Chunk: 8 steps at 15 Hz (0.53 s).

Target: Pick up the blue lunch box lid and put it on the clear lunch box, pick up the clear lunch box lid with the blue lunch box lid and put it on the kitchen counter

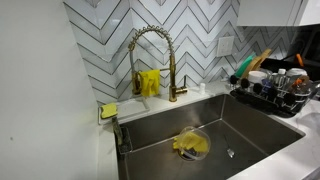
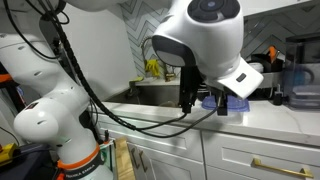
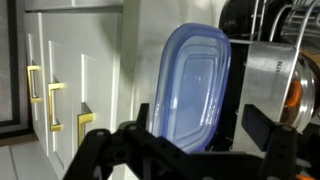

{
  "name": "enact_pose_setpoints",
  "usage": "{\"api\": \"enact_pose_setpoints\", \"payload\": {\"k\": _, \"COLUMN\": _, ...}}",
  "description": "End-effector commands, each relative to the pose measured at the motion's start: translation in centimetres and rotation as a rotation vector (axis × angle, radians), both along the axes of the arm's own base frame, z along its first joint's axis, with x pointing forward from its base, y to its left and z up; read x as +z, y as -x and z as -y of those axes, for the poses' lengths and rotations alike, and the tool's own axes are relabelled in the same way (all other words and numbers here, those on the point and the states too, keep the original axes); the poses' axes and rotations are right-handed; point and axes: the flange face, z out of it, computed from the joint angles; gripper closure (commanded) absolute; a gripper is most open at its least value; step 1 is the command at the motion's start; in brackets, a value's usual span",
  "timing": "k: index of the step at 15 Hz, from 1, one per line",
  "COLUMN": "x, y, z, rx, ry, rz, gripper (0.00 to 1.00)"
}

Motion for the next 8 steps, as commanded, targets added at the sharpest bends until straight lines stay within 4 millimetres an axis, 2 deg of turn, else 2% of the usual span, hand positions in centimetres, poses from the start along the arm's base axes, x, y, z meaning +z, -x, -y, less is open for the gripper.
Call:
{"api": "enact_pose_setpoints", "payload": {"k": 1, "x": 5.0, "y": 0.5, "z": -1.4, "rx": 0.077, "ry": 0.179, "rz": -0.067, "gripper": 0.00}}
{"api": "enact_pose_setpoints", "payload": {"k": 5, "x": 12.3, "y": 1.1, "z": -3.8, "rx": 0.159, "ry": 0.435, "rz": -0.108, "gripper": 0.00}}
{"api": "enact_pose_setpoints", "payload": {"k": 8, "x": 16.3, "y": 1.1, "z": -6.1, "rx": 0.263, "ry": 0.611, "rz": -0.090, "gripper": 0.00}}
